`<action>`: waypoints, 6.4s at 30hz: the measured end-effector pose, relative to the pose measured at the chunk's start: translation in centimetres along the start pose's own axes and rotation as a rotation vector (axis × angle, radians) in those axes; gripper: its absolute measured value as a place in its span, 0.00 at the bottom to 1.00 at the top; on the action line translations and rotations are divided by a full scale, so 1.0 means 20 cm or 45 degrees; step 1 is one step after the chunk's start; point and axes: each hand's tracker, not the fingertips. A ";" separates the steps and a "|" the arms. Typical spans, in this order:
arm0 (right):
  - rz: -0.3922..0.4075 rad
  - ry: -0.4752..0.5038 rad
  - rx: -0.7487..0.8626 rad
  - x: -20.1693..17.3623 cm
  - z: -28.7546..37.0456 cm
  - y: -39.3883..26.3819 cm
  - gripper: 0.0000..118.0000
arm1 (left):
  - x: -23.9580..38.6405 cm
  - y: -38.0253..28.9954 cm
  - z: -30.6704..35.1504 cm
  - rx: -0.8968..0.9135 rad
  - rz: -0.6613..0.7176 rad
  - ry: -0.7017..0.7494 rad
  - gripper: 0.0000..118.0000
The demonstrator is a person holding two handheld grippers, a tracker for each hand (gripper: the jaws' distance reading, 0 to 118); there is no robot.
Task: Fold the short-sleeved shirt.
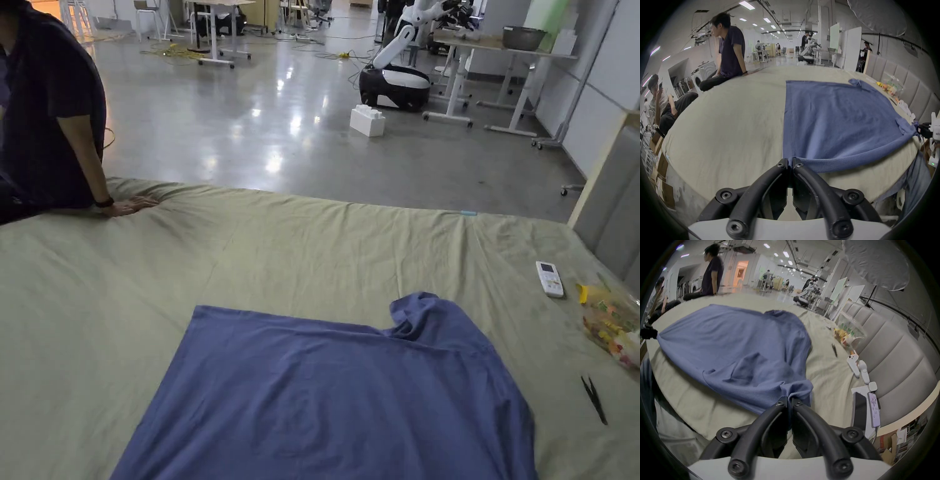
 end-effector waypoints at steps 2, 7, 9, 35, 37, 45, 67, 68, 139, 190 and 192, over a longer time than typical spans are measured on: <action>0.041 0.018 -0.053 -0.03 -0.04 -0.02 0.03 | 0.01 -0.04 -0.04 -0.058 -0.008 0.008 0.04; 0.104 0.025 -0.147 -0.11 -0.14 -0.05 0.11 | 0.01 -0.07 -0.14 -0.154 0.020 0.020 0.08; 0.094 0.015 -0.171 -0.11 -0.12 -0.03 0.22 | -0.01 -0.08 -0.17 -0.162 0.036 0.067 0.17; -0.369 -0.172 0.929 -0.11 0.16 0.89 0.16 | 0.55 0.81 0.23 0.791 0.056 0.119 0.11; -0.410 -0.167 0.949 -0.10 0.15 0.91 0.04 | 0.53 0.83 0.23 0.794 0.060 0.103 0.05; -0.417 -0.164 0.966 -0.09 0.17 0.94 0.01 | 0.45 0.82 0.25 0.739 0.082 0.096 0.03; -0.269 -0.082 0.734 -0.24 0.01 0.81 0.01 | -0.10 0.04 0.00 -0.240 0.299 0.010 0.61; -0.273 -0.072 0.725 -0.24 0.01 0.81 0.01 | -0.10 0.03 -0.03 -0.264 0.296 0.012 0.65; -0.286 0.019 -0.267 0.14 -0.13 -0.01 0.03 | 0.01 0.06 -0.08 -0.200 0.279 -0.071 0.07; -0.368 -0.109 0.748 0.10 -0.29 0.85 0.68 | 0.25 0.79 -0.25 0.484 0.169 0.080 0.62; -0.337 -0.152 0.873 0.03 -0.17 0.90 0.67 | 0.27 0.79 -0.16 0.575 0.204 0.107 0.62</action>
